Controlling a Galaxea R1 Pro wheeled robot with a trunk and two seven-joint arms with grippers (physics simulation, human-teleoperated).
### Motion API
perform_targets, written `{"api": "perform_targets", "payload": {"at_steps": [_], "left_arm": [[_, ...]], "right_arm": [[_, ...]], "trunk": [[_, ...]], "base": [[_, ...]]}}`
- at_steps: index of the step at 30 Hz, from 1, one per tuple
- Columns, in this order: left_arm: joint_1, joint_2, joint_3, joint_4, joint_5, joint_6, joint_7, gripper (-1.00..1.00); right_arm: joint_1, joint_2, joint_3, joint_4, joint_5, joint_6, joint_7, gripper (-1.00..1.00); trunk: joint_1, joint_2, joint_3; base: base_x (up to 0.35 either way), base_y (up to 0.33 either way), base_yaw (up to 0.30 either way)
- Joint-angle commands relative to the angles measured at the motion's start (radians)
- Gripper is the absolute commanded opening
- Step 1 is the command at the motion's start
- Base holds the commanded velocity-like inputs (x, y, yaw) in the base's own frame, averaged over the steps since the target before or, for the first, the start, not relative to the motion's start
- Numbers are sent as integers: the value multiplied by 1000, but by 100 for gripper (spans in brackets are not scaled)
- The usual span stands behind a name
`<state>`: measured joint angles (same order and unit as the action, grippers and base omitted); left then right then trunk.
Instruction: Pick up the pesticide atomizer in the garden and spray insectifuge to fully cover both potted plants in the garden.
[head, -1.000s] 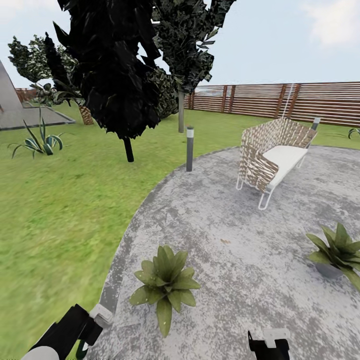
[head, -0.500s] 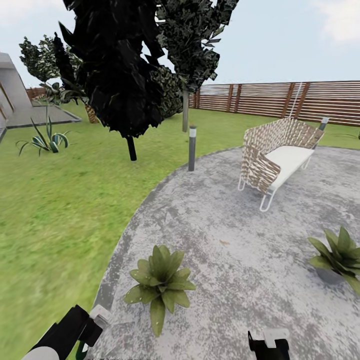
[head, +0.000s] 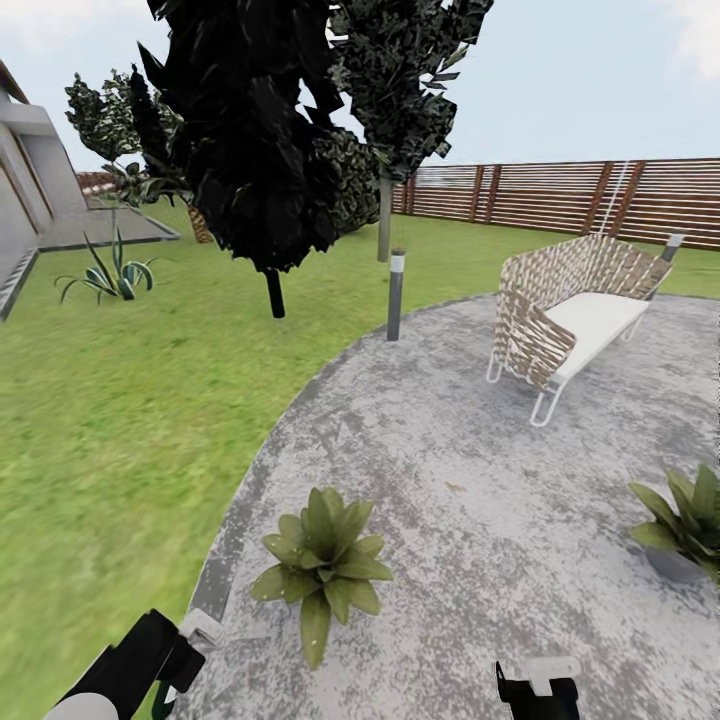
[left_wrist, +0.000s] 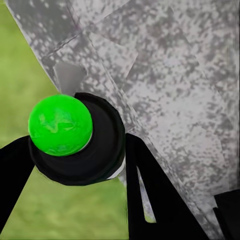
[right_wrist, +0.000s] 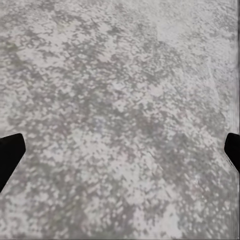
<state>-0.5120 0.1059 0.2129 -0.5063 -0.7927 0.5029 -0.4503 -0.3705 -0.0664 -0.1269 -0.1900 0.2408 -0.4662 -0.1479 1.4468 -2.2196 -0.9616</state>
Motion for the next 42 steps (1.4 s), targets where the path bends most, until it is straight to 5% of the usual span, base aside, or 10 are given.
{"api": "perform_targets", "payload": {"at_steps": [1, 15, 36, 42], "left_arm": [[0, -1, 6, -3, -11, 3, -10, -100], [0, -1, 6, -7, -11, 4, -10, -100], [-2, -1, 15, -9, -1, 5, -13, -100], [-11, -46, 14, -7, 3, 11, -17, -100]], "right_arm": [[-1, 0, -7, 1, 11, -3, -3, 100], [-1, 0, -5, 1, 11, -3, -2, 100], [-1, 0, -6, 1, 10, -2, -4, 100], [-1, 0, -7, 1, 9, -3, -4, 100]], "trunk": [[0, 0, -1], [0, 0, -1], [0, 0, -1], [0, 0, -1]], "base": [[0, -263, 1], [102, -217, 152], [-85, -120, 84], [1, -3, 6]]}}
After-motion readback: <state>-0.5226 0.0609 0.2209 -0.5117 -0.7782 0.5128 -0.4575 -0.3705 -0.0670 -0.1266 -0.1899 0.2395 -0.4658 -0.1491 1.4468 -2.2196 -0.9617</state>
